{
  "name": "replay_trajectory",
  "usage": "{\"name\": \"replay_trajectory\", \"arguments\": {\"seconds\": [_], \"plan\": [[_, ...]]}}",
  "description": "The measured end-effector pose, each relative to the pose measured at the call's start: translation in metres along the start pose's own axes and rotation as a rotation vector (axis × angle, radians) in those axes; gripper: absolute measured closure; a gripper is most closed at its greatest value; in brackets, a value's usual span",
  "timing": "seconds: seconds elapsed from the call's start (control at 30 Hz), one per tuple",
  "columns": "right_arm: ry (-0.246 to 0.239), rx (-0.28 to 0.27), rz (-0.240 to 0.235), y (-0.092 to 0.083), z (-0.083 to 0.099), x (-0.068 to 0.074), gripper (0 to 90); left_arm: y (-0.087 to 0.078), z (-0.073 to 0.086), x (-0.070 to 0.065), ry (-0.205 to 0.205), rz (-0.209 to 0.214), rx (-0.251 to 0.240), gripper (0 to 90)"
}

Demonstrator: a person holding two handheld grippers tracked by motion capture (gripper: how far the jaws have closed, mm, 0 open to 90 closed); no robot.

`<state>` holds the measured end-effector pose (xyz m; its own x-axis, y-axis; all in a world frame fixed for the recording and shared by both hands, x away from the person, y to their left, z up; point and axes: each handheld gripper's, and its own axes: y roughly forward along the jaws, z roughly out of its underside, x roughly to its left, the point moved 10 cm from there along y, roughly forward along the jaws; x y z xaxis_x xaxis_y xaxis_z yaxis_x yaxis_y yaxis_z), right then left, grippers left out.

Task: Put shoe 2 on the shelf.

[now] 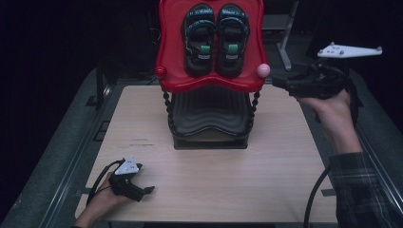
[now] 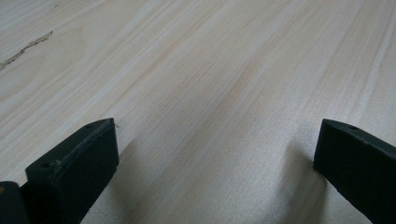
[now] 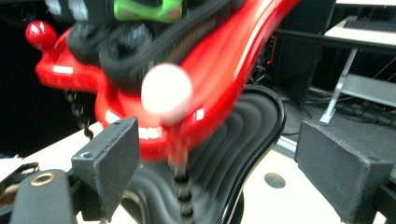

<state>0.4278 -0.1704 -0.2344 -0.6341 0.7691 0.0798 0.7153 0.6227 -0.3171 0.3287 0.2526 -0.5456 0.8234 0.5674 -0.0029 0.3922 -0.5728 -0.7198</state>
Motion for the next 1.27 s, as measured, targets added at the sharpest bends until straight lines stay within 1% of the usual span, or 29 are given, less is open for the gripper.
{"name": "replay_trajectory", "arguments": {"seconds": [0.23,0.37,0.4,0.5,0.57,0.67,0.8,0.9,1.03,1.1,1.23,1.27], "plan": [[0.029,0.057,0.011,-0.007,0.061,-0.005,11.9,0.000,-0.001,0.000,-0.005,-0.001,-0.006,0.0],[0.037,0.081,0.039,-0.010,0.099,-0.009,11.0,0.000,-0.001,0.000,-0.005,-0.003,-0.007,0.0],[0.047,0.088,0.043,-0.010,0.108,-0.010,11.0,0.001,-0.001,0.000,-0.007,-0.002,-0.008,0.0],[0.064,0.109,0.041,-0.010,0.133,-0.010,10.9,0.000,0.000,0.000,-0.003,-0.003,-0.005,0.0],[0.077,0.113,0.041,-0.011,0.150,-0.009,10.4,0.000,0.000,0.000,-0.003,-0.002,-0.005,0.0],[0.083,0.137,0.045,-0.013,0.175,-0.008,9.7,0.000,0.000,0.000,-0.003,-0.003,-0.005,0.0],[0.089,0.194,0.078,-0.017,0.212,-0.010,9.6,0.000,0.000,0.000,-0.003,-0.002,-0.005,0.0],[0.111,0.216,0.084,-0.021,0.234,-0.009,9.6,0.000,0.000,0.000,-0.004,-0.003,-0.005,0.0],[0.110,0.281,0.097,-0.027,0.265,-0.007,9.1,0.000,0.000,0.000,-0.004,-0.003,-0.006,0.0],[0.113,0.310,0.100,-0.030,0.277,-0.007,9.0,0.000,0.000,0.000,-0.008,-0.008,-0.007,0.0],[0.100,0.372,0.136,-0.035,0.301,-0.011,8.4,-0.004,0.004,0.000,-0.030,-0.029,-0.005,0.0],[0.100,0.392,0.143,-0.036,0.307,-0.012,8.1,-0.004,0.004,0.000,-0.030,-0.029,-0.005,0.0]]}}
